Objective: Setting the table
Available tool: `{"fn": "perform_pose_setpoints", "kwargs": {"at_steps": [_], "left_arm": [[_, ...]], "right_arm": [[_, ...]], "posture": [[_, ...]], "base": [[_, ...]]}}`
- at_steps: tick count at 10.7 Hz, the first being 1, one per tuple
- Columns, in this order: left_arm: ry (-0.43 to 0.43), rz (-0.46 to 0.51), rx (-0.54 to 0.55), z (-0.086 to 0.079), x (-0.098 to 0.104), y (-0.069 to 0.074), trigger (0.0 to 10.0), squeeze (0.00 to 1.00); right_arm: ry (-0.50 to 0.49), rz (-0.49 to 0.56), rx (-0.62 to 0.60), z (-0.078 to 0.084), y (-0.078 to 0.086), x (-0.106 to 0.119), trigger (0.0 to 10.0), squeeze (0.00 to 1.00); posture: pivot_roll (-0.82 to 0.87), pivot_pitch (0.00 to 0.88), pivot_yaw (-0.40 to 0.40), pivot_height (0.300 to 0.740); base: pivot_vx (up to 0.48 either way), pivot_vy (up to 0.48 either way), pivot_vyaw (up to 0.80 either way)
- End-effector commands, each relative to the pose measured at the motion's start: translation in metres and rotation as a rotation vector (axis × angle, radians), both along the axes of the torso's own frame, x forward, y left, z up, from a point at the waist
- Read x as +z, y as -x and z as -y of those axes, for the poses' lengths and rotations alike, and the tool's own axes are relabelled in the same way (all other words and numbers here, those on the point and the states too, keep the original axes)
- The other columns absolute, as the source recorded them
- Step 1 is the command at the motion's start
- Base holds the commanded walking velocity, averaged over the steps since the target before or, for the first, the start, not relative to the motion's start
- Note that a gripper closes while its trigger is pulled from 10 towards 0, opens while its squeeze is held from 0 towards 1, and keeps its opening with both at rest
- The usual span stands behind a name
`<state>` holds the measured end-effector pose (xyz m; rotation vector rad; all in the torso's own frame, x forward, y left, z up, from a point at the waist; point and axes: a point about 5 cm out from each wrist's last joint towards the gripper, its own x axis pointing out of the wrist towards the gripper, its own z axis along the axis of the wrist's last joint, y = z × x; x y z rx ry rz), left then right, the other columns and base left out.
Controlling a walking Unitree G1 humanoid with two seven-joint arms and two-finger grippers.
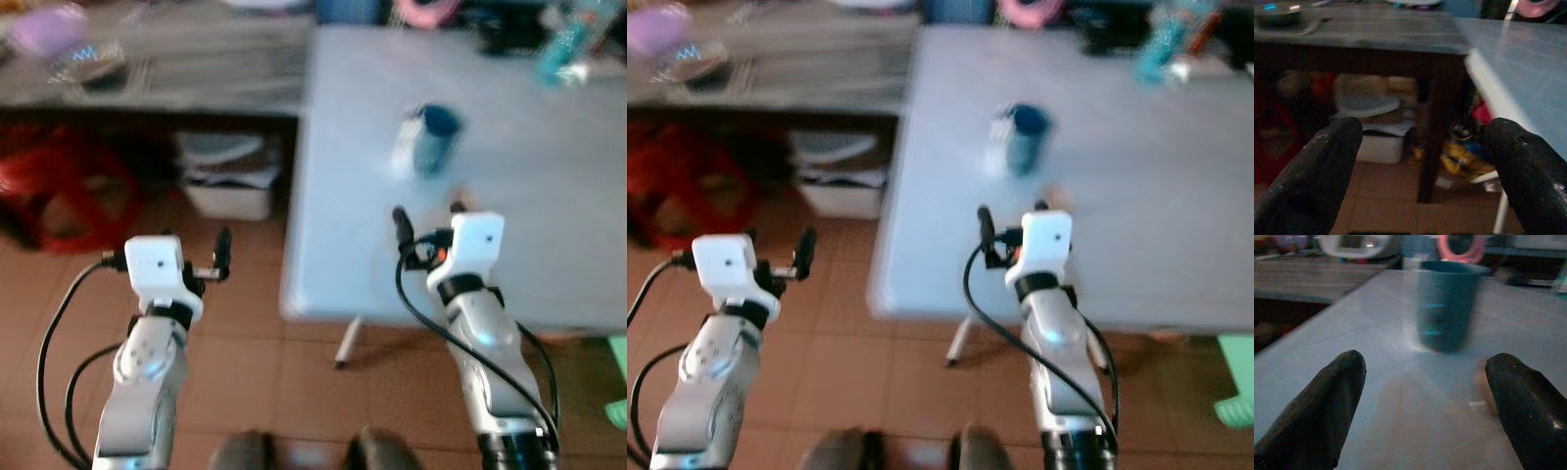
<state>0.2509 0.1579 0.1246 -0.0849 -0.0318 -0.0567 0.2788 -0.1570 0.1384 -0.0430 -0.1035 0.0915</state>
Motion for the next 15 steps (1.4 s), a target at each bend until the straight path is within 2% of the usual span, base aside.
{"fn": "perform_pose_setpoints", "kwargs": {"at_steps": [1,5,7,10,13,14,15], "left_arm": [[0.022,-0.002,-0.018,0.006,0.001,0.001,10.0,0.00],[0.026,0.000,-0.026,0.005,0.001,0.004,10.0,0.00],[0.017,-0.004,-0.028,0.002,0.001,0.008,10.0,0.00],[-0.005,-0.013,-0.050,-0.005,0.000,0.009,10.0,0.00],[-0.002,-0.022,-0.076,-0.001,-0.001,0.008,10.0,0.00],[-0.001,-0.025,-0.079,-0.001,-0.001,0.010,10.0,0.00],[0.000,-0.027,-0.081,-0.001,-0.001,0.011,10.0,0.00]], "right_arm": [[0.003,0.001,-0.024,0.006,0.001,0.000,10.0,0.00],[0.003,-0.021,-0.026,0.006,0.003,-0.005,10.0,0.00],[0.012,-0.064,-0.043,0.008,0.010,-0.013,10.0,0.00],[0.023,-0.137,-0.088,0.019,0.034,-0.026,10.0,0.00],[0.032,-0.147,-0.054,0.026,0.022,-0.020,10.0,0.00],[0.030,-0.169,-0.038,0.026,0.021,-0.022,10.0,0.00],[0.028,-0.245,-0.002,0.023,0.021,-0.032,10.0,0.00]], "posture": [[0.00,0.158,0.025,0.740],[0.00,0.164,0.023,0.740],[0.01,0.169,0.018,0.740],[0.00,0.174,0.017,0.740],[0.00,0.179,0.020,0.740],[0.00,0.181,0.019,0.740],[0.01,0.185,0.017,0.740]], "base": [[0.461,0.000,0.00],[0.000,0.000,0.00],[0.000,0.000,0.00],[0.000,0.000,0.00],[0.000,0.000,0.00],[0.000,0.000,0.00],[0.000,0.000,0.00]]}}
